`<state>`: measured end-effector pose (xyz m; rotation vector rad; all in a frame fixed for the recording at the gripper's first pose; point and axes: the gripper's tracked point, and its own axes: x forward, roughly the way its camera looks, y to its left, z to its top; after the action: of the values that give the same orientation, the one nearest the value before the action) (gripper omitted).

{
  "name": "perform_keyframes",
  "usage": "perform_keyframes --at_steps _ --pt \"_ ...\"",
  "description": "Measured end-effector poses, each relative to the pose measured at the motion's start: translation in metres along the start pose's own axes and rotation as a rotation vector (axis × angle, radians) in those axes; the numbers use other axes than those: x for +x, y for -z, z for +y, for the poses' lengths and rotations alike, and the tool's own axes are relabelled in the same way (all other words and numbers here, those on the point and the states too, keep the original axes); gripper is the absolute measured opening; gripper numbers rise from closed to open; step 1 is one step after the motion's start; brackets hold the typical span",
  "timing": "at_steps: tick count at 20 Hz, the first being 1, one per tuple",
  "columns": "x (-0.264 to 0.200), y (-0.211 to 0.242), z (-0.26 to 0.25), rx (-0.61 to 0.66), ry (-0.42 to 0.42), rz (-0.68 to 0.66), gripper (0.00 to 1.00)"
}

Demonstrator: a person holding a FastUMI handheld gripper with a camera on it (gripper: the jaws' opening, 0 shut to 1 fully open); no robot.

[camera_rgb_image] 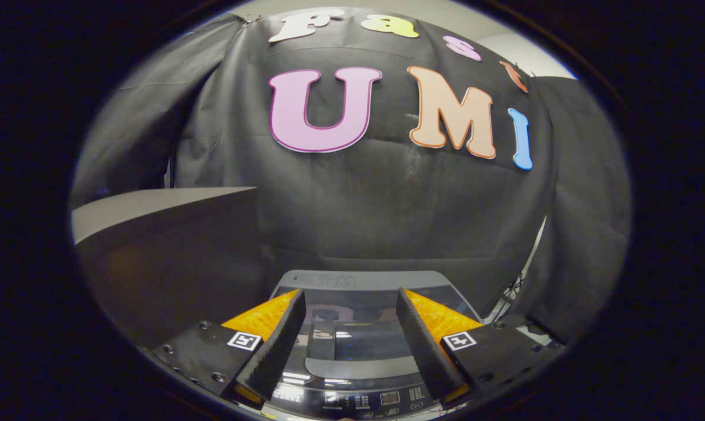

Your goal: Put the clothes into the washing machine and then close the washing machine lid.

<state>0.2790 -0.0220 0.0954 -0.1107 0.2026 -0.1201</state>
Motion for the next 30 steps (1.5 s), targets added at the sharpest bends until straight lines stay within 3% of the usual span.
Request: perform_keyframes --at_steps 10,18,21,25,30 --pt "-0.109 0.054 -0.01 -0.014 0.02 -0.046 0.97" --pt "-0.189 0.094 0.006 0.048 -0.09 -0.144 0.97" --pt "-0.196 0.113 -0.017 0.032 -0.03 -0.128 0.98" --pt "-0.203 0.113 -0.016 0.048 -0.035 -0.147 0.97" --pt "-0.2 0.102 -0.023 -0.022 -0.011 -0.152 0.98"
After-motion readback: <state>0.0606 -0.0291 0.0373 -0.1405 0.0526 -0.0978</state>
